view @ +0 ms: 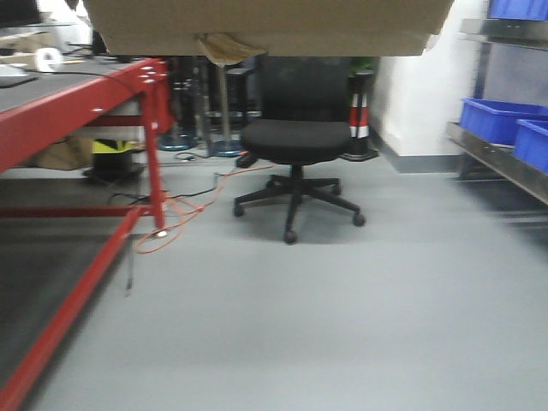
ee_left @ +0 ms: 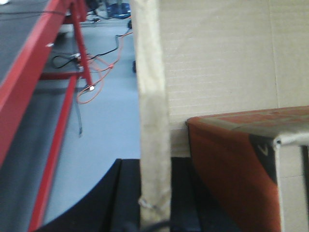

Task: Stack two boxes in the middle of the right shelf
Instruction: 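Carry the held boxes while the base drives to the steel shelf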

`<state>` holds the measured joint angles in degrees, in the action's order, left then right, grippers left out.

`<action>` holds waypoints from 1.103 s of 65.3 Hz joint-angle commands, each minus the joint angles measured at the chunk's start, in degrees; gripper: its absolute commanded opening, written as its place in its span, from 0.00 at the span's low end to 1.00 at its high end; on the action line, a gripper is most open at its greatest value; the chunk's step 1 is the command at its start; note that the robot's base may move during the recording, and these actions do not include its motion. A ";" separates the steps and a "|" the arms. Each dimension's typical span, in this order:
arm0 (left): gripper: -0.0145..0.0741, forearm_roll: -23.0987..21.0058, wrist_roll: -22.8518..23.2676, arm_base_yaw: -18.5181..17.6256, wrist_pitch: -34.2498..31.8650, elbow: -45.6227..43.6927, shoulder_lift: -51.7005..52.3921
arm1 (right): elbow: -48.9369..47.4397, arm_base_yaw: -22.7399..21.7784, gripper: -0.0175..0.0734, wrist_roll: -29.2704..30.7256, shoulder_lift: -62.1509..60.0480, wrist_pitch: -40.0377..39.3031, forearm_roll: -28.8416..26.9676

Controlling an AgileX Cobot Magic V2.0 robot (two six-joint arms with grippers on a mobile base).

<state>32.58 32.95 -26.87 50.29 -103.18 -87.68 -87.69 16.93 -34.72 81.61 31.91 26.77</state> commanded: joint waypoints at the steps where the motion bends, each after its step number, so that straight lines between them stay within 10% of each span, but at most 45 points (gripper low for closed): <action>1: 0.04 1.30 0.10 -0.11 -2.04 -0.70 1.06 | -0.83 -0.55 0.02 -0.32 -0.73 -3.09 1.82; 72: 0.04 1.44 0.10 -0.11 -2.04 -0.70 1.06 | -0.83 -0.55 0.02 -0.32 -0.73 -4.12 1.82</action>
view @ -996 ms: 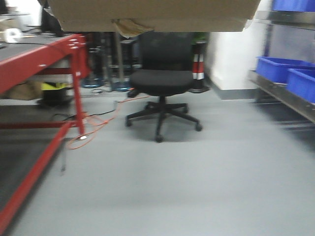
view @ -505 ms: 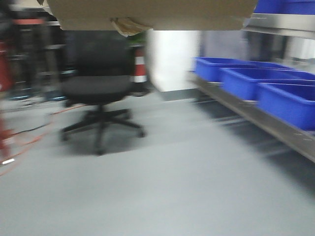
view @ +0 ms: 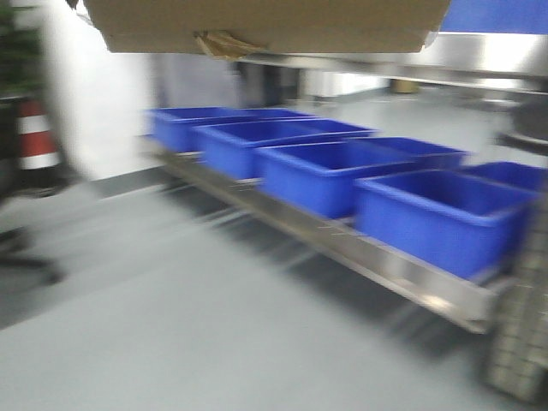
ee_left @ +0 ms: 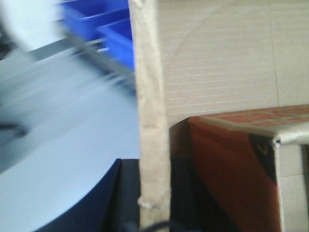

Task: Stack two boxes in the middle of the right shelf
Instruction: 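Carry the held boxes while the base drives to the steel shelf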

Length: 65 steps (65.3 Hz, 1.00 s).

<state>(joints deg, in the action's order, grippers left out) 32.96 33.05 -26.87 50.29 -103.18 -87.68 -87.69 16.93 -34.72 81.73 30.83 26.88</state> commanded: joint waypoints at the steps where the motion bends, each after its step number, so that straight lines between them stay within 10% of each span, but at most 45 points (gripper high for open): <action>1: 0.04 1.07 0.00 -0.11 -2.04 -0.70 1.06 | -0.83 -0.55 0.02 -0.32 -0.85 -3.04 1.71; 65: 0.04 1.07 0.00 -0.11 -2.04 -0.70 1.06 | -0.83 -0.55 0.02 -0.32 -0.85 -3.04 1.71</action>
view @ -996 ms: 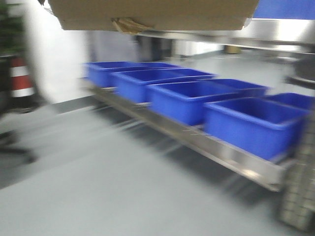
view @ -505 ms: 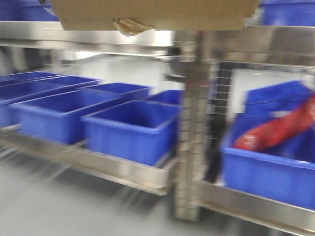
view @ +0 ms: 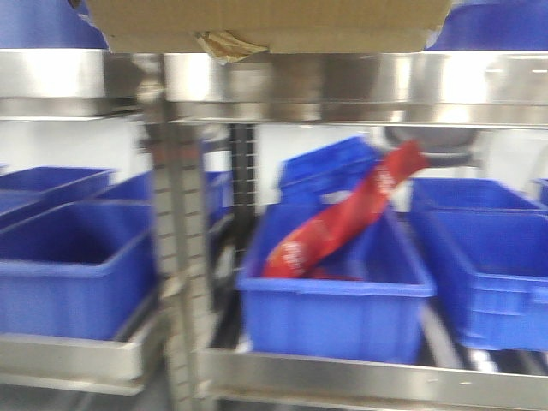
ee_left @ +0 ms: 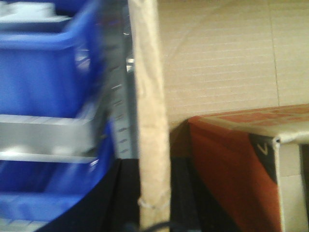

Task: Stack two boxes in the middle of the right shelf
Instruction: 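Carry the held boxes while the base drives to the steel shelf, then lower the stacked boxes onto the middle shelf with both grippers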

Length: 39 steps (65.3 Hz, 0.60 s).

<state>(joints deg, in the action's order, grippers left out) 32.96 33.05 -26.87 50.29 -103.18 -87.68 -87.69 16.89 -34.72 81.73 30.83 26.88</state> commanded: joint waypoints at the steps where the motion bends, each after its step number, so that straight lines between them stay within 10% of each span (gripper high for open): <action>1: 0.04 1.07 0.00 -0.11 -2.04 -0.70 1.06 | -0.83 -0.51 0.02 -0.32 -0.85 -3.04 1.71; 39: 0.04 1.07 0.00 -0.11 -2.04 -0.70 1.06 | -0.83 -0.51 0.02 -0.32 -0.85 -3.04 1.71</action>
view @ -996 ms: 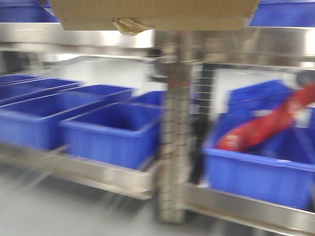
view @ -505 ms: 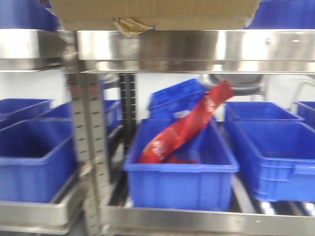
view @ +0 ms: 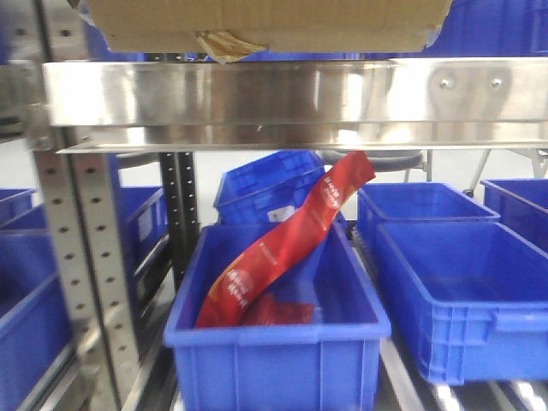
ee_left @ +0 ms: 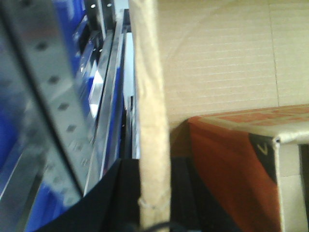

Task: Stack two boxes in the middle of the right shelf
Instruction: 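Lower the stacked boxes onto the middle shelf with both grippers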

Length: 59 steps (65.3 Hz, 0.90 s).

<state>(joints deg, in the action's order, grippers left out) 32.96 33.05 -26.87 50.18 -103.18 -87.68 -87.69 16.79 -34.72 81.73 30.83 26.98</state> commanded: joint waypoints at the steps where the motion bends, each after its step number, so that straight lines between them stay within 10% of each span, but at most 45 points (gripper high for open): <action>1: 0.04 1.07 0.00 -0.11 -1.93 -0.70 1.06 | -0.83 -0.41 0.02 -0.32 -0.85 -3.04 1.61; 59: 0.04 1.07 0.00 -0.11 -1.93 -0.70 1.06 | -0.83 -0.41 0.02 -0.32 -0.85 -3.04 1.61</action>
<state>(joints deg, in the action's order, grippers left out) 32.96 33.05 -26.87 50.18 -103.18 -87.68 -87.69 16.79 -34.72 81.73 30.83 26.98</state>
